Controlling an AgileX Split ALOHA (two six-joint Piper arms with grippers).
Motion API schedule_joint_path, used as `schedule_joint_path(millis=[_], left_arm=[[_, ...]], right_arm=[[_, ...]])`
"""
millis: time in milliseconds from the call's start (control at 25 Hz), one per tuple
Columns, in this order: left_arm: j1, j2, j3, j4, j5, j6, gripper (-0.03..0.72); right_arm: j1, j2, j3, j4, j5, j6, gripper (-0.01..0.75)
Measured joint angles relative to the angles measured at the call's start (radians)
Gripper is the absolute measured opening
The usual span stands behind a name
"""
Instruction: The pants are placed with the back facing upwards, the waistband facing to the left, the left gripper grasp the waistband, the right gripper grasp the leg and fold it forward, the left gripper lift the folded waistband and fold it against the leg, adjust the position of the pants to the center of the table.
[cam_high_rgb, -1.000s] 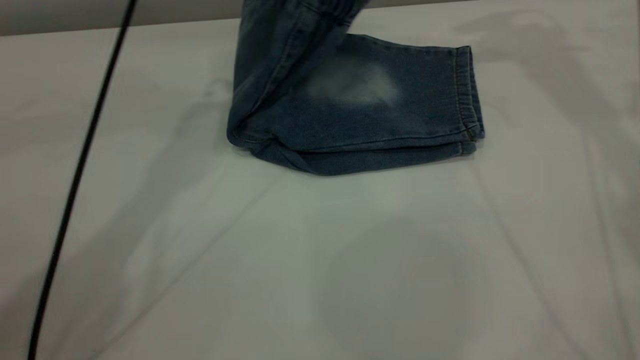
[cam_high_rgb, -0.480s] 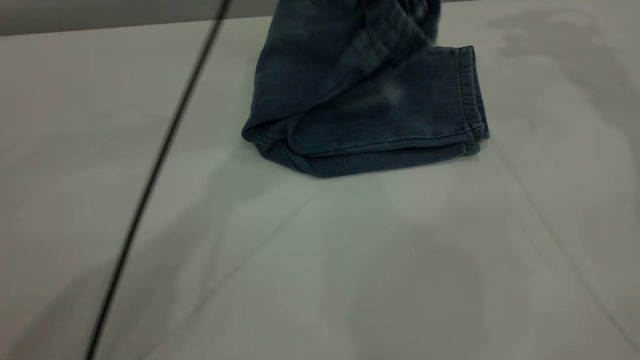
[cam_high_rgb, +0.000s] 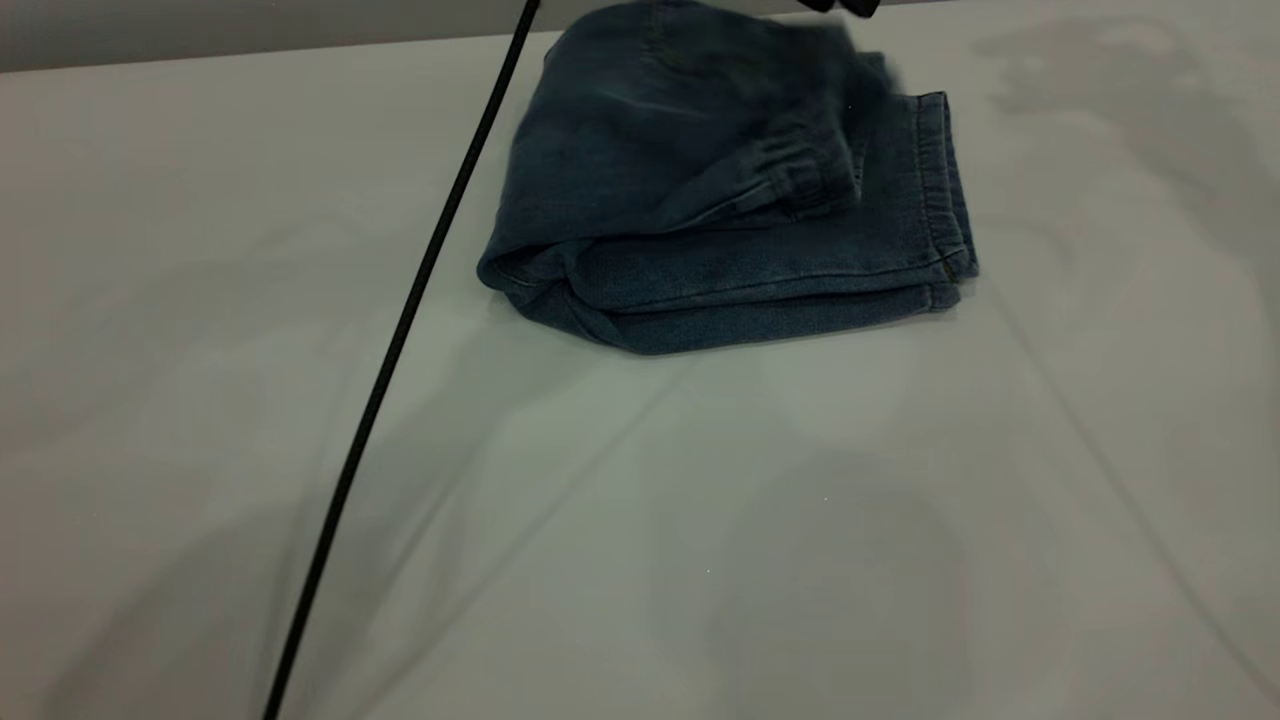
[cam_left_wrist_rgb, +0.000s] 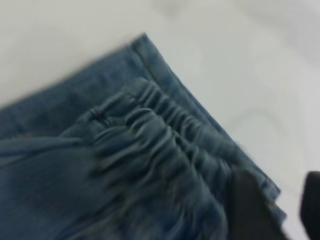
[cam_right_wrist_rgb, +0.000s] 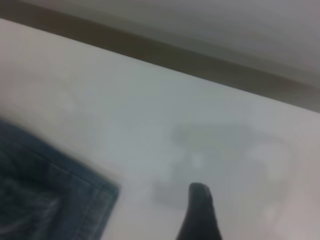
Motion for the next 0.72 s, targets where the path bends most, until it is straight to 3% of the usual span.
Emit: schedule_joint_path(millis=[120,200,720], left_arm=[[0.002,-0.009,0.000,0.012,0.002,-0.007,0.418],[0.009,-0.015,0.000,0.046,0.028,-0.022,0.447],[0.012,0.008,0.000,0.581,0.128,-0.433,0.456]], right_arm=[[0.000,0.000,0.000,0.004,0.000,0.000,0.459],[0.000,0.000,0.000,0.020,0.000,0.000,0.459],[0.000,-0.180,-0.001,0.126,0.000,0.010,0.459]])
